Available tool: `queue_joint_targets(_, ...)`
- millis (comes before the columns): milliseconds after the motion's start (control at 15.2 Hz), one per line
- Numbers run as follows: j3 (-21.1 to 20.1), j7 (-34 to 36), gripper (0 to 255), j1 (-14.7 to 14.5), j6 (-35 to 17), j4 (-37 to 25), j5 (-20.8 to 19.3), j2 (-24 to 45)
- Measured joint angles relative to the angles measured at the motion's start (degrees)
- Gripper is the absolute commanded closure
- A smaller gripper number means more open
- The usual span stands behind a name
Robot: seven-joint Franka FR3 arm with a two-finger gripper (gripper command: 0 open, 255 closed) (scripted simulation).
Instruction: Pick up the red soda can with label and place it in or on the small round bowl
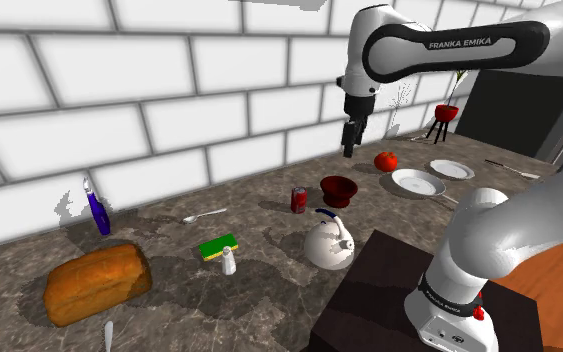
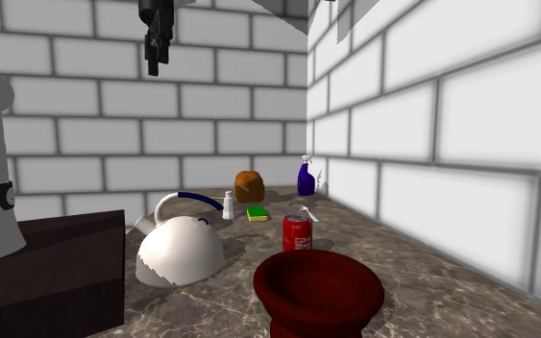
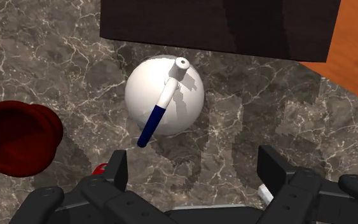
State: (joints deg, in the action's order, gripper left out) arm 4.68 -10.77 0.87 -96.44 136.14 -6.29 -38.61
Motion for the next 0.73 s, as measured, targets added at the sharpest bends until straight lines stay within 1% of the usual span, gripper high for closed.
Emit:
queue_joint_targets(198,1.7,-0.9,0,0.4,-6.1,1.6,-0.5,4.3)
queue_joint_targets(528,4.2,-2.5,0,1.0,-14.4,2.1,-0.7,11.8)
queue_joint_targets(726,6.1,-4.1,0,1.3,-20.2,1.6,-0.5,17.8)
